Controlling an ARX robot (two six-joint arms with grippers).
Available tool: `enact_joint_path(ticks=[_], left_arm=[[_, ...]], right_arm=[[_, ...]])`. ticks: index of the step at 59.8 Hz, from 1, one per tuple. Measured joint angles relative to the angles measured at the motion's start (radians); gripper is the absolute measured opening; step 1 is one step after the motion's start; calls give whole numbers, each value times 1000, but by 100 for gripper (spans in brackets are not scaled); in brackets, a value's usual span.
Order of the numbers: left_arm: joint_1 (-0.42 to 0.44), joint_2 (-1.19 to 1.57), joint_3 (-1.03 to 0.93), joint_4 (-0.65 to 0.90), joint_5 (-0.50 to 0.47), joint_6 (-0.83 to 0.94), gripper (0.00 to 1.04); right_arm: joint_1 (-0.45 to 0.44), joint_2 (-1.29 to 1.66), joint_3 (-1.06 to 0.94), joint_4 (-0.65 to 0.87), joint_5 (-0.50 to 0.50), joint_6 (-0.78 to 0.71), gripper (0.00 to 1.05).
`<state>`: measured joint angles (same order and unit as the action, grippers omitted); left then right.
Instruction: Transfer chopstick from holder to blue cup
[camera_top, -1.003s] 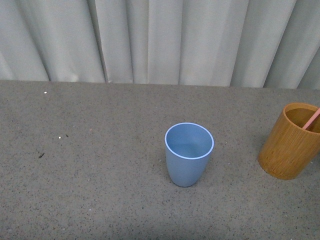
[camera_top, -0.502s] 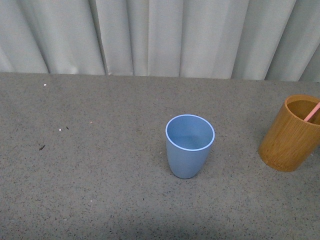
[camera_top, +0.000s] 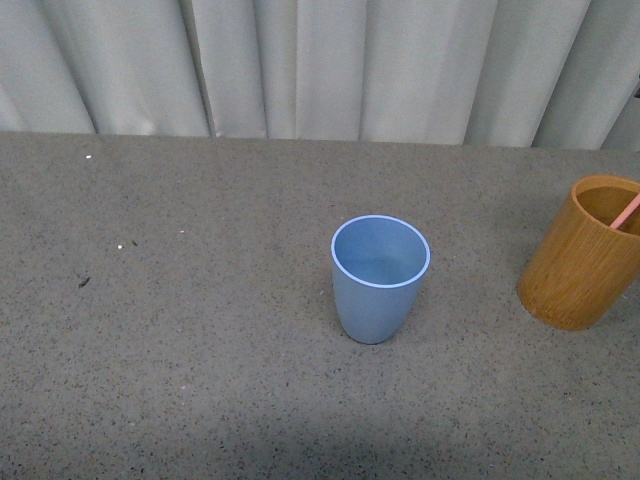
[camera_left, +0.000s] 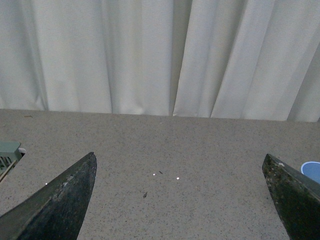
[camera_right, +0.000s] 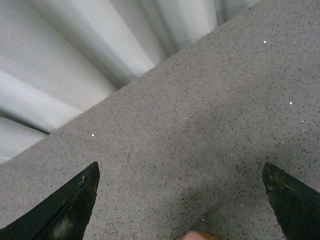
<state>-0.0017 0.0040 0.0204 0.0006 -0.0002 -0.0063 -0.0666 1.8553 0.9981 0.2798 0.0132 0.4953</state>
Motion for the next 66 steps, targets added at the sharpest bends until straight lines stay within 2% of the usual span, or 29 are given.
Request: enact_joint_path(ticks=[12, 44, 66], left_arm=[[0, 0, 0, 0, 0, 0, 98], [0, 0, 0, 0, 0, 0, 98], [0, 0, 0, 0, 0, 0, 98]], right_arm=[[16, 34, 27, 34, -5, 4, 93], [24, 39, -40, 109, -13, 3, 0], [-15, -31, -55, 91, -48, 18, 1]])
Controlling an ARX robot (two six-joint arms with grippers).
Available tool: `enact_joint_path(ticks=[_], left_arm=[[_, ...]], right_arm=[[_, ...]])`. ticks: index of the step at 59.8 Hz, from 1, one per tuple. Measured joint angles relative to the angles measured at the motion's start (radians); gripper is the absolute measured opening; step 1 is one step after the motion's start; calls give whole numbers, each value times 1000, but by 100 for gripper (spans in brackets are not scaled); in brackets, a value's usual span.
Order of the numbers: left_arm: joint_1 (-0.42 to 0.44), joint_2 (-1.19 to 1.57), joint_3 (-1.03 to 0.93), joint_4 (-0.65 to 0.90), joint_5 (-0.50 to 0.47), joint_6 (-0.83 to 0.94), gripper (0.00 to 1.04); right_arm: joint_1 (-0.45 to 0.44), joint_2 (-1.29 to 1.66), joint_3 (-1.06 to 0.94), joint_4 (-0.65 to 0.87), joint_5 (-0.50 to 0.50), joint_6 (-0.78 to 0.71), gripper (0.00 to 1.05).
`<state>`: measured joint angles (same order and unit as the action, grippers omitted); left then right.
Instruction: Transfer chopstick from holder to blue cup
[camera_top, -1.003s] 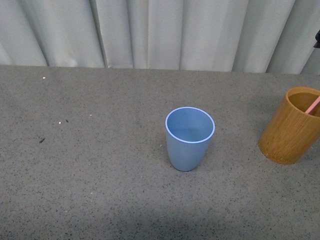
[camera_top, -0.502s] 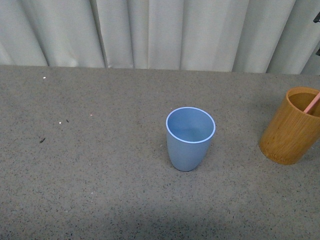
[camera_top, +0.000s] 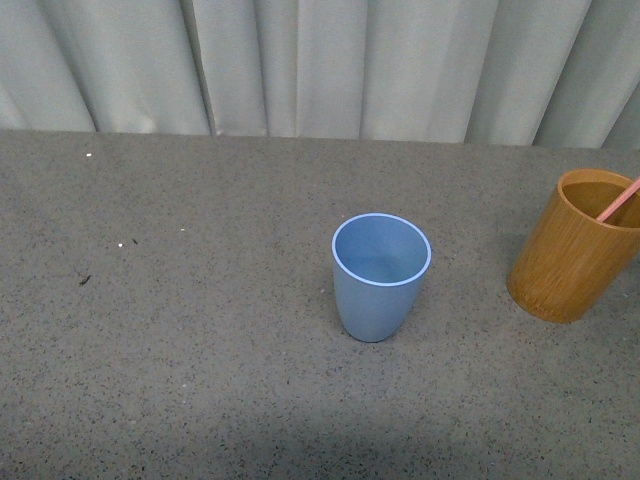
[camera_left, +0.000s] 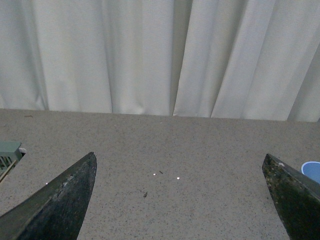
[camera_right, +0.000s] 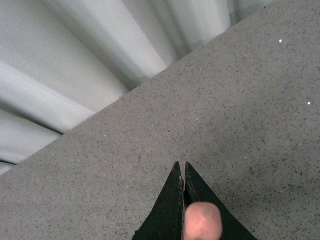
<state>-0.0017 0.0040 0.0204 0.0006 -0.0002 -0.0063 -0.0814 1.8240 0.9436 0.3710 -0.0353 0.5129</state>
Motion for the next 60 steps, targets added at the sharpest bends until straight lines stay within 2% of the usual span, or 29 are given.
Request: enact_joint_path(ticks=[31, 39, 43, 47, 60], left_arm=[[0, 0, 0, 0, 0, 0, 98], [0, 0, 0, 0, 0, 0, 98], [0, 0, 0, 0, 0, 0, 98], [0, 0, 0, 0, 0, 0, 98], [0, 0, 0, 0, 0, 0, 98]], right_arm=[[-23, -403, 77, -150, -92, -126, 1], [42, -460, 77, -134, -91, -124, 1], [110, -459, 69, -107, -82, -119, 1], [189, -414, 64, -71, -63, -109, 1], [318, -251, 54, 6, -35, -76, 1]])
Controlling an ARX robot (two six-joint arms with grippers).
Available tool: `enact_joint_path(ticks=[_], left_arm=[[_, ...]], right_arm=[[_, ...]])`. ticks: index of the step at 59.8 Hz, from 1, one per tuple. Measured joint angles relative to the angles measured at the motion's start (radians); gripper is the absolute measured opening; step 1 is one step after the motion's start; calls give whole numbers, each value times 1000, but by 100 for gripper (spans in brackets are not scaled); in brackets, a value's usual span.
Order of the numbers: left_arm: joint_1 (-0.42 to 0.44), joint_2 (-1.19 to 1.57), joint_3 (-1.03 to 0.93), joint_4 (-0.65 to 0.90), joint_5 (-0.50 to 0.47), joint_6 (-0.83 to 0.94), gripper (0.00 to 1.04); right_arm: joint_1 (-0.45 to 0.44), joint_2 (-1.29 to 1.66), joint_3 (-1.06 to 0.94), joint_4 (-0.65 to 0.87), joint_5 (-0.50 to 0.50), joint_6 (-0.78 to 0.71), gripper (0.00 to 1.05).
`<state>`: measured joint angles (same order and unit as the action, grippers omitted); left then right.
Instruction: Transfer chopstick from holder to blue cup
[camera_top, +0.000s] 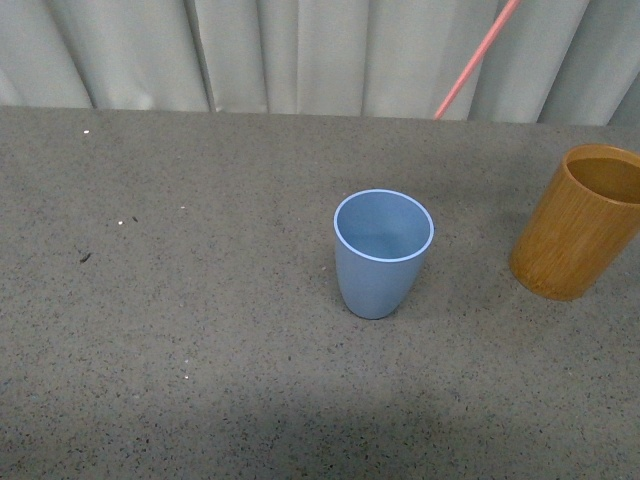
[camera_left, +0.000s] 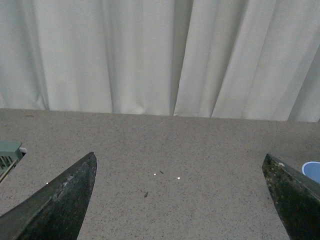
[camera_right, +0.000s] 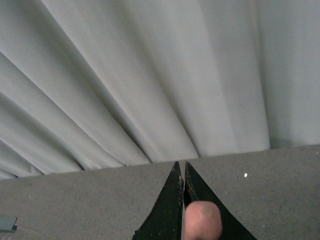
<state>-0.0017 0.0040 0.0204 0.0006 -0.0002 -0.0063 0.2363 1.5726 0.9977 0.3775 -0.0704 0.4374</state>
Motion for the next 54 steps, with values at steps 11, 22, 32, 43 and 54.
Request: enact_joint_path(ticks=[11, 22, 32, 43, 54], left_arm=[[0, 0, 0, 0, 0, 0, 98], [0, 0, 0, 0, 0, 0, 98], [0, 0, 0, 0, 0, 0, 98], [0, 0, 0, 0, 0, 0, 98], [0, 0, 0, 0, 0, 0, 98]], right_arm=[[56, 89, -24, 61, 9, 43, 1], [79, 144, -45, 103, 13, 72, 1], [81, 178, -58, 118, 17, 88, 1], [90, 185, -71, 128, 25, 95, 1], [100, 188, -72, 154, 35, 99, 9]])
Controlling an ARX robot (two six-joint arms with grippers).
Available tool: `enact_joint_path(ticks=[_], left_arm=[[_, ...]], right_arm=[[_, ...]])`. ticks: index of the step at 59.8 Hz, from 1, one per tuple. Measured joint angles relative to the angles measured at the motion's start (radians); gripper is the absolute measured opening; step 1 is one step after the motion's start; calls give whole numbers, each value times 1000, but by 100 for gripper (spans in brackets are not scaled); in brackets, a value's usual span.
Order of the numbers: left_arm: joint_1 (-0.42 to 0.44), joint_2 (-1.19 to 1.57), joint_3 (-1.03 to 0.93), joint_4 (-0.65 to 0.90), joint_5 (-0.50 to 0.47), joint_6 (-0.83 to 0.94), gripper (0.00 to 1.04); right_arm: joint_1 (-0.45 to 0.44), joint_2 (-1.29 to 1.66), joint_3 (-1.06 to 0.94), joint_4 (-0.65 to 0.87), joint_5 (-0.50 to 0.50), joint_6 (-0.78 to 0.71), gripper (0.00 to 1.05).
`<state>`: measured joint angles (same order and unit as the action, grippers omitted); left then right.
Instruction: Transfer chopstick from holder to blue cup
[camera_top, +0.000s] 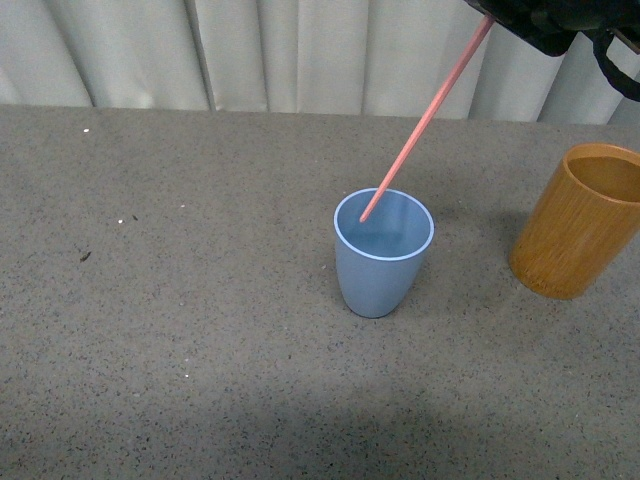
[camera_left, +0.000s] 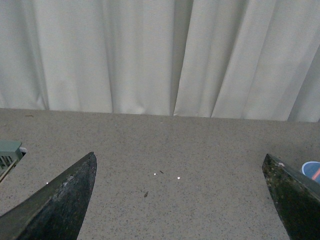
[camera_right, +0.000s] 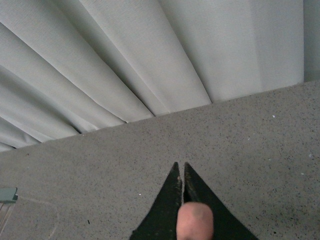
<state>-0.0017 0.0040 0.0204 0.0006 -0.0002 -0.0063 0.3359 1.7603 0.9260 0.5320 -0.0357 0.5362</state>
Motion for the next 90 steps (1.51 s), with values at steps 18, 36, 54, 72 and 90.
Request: enact_joint_path(ticks=[18, 36, 54, 72, 90], left_arm=[[0, 0, 0, 0, 0, 0, 98], [0, 0, 0, 0, 0, 0, 98], [0, -1, 0, 0, -2, 1, 98], [0, -1, 0, 0, 0, 1, 98], [0, -1, 0, 0, 0, 1, 98]], right_arm=[[-32, -148, -143, 92, 129, -90, 59], [-333, -868, -798, 143, 59, -498, 5], [-335, -1749, -920, -528, 33, -531, 1], [-335, -1755, -920, -530, 34, -534, 2], [-335, -1755, -920, -530, 34, -533, 54]])
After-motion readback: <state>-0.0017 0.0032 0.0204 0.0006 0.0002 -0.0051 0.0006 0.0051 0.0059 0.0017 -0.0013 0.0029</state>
